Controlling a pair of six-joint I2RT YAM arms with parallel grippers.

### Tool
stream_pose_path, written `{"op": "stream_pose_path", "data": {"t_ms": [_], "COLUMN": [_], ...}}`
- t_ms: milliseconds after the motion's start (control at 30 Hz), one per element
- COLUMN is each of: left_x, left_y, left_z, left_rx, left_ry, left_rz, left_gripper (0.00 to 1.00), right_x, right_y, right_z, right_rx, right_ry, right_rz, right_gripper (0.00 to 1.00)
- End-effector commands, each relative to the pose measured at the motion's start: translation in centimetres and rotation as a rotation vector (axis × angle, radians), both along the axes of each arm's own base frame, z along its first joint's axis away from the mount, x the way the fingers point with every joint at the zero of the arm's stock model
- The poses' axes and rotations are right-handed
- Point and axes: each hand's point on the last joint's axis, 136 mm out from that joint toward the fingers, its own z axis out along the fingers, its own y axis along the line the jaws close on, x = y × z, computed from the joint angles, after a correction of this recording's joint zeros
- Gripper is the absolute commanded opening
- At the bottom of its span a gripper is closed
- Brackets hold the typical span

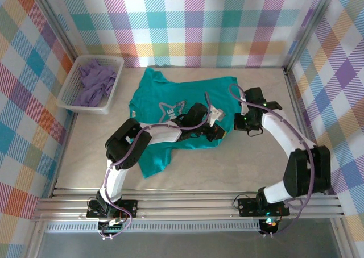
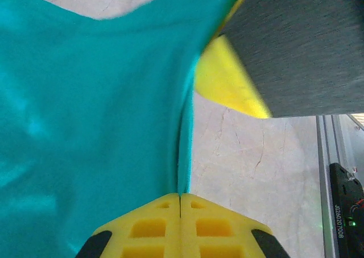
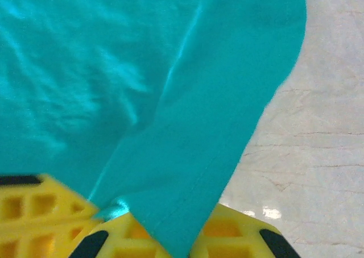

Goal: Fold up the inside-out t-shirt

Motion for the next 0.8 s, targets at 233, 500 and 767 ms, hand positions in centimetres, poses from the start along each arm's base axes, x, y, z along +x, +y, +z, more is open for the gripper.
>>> {"op": "stream_pose_path", "data": {"t_ms": [233, 500, 767], "left_x": [-0.1, 0.1, -0.1], "left_y": [0.3, 0.6, 0.8], "left_z": [-2.8, -3.5, -3.5], "left_rx": [0.065, 0.09, 0.08], "left_ry": [0.08, 0.085, 0.091], "left_rz": [-0.008, 0.012, 0.011], "left_gripper": [0.0, 0.0, 0.0], "right_x": [4.6, 2.1, 0.9], "right_y": [-3.9, -1.1, 2.9], "right_z": [-3.5, -2.9, -3.0], "right_rx": [-0.185, 0.008, 0.243], "right_ry": [0.041, 0.019, -0.019], "right_rz": [-0.083, -0.057, 0.017], "right_gripper": [0.16, 0.24, 0.38]}}
